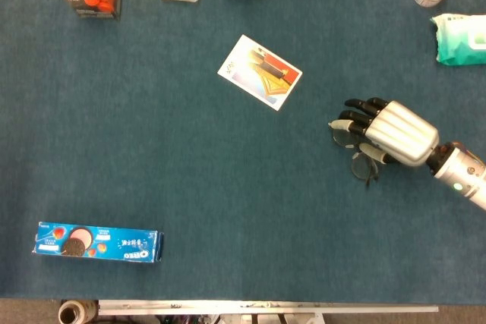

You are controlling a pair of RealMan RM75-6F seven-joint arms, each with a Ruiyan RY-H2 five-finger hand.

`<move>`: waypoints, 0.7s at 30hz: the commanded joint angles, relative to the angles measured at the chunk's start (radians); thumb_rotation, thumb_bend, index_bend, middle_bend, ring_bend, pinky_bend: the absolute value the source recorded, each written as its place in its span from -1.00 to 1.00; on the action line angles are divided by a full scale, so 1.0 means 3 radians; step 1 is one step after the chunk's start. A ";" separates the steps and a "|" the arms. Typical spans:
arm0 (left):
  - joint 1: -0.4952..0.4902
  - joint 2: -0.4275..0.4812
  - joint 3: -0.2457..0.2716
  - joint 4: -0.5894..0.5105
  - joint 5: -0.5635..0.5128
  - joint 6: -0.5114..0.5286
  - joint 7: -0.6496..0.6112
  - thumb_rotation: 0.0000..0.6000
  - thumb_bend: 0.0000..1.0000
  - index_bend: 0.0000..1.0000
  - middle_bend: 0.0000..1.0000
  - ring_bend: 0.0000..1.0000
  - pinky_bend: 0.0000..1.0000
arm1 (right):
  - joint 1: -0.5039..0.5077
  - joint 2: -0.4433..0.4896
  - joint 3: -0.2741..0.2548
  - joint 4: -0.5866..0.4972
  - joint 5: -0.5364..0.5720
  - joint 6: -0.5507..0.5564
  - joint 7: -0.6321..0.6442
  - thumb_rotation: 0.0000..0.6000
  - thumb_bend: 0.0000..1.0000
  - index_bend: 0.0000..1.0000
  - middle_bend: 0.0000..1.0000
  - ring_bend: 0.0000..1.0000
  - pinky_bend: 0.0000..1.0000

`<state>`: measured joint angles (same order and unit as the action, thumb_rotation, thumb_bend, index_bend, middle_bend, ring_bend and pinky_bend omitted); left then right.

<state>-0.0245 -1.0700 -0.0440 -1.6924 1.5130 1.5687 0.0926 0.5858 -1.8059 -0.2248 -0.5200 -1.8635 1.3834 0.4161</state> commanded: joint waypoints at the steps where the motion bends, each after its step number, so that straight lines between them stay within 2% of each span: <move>1: -0.0001 0.0000 0.0000 0.0003 -0.0002 -0.0002 0.0003 1.00 0.17 -0.01 -0.21 -0.27 -0.10 | 0.0004 0.0009 0.0008 -0.0014 -0.0002 0.0040 -0.0006 1.00 -0.26 -0.47 -0.41 -0.65 -0.29; 7: -0.0004 0.0000 -0.0002 0.0001 -0.0012 -0.0013 0.0002 1.00 0.17 -0.01 -0.21 -0.27 -0.10 | 0.0043 0.0164 0.0087 -0.0275 -0.0032 0.0341 -0.0166 1.00 -0.26 -0.47 -0.41 -0.65 -0.29; 11: -0.0003 0.0003 -0.0001 -0.0001 -0.0007 -0.0011 -0.0006 1.00 0.18 -0.01 -0.21 -0.27 -0.10 | 0.0027 0.0421 0.0178 -0.0713 -0.0039 0.0580 -0.0560 1.00 -0.26 -0.47 -0.41 -0.65 -0.29; 17: -0.0008 0.0006 0.0007 -0.0004 0.0007 -0.0021 -0.0015 1.00 0.18 -0.01 -0.21 -0.27 -0.10 | -0.0278 0.1084 0.0423 -0.1833 0.0284 0.0717 -0.1802 1.00 -0.26 -0.47 -0.38 -0.65 -0.29; 21: -0.0028 -0.0002 0.0011 0.0003 0.0008 -0.0060 -0.0005 1.00 0.18 -0.01 -0.21 -0.27 -0.10 | -0.0568 0.1552 0.0485 -0.2631 0.0631 0.0705 -0.2382 1.00 -0.27 -0.47 -0.37 -0.65 -0.29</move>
<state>-0.0321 -1.0702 -0.0412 -1.6920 1.5155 1.5520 0.0905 0.5099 -1.4992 -0.1216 -1.0807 -1.7827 1.5757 -0.0983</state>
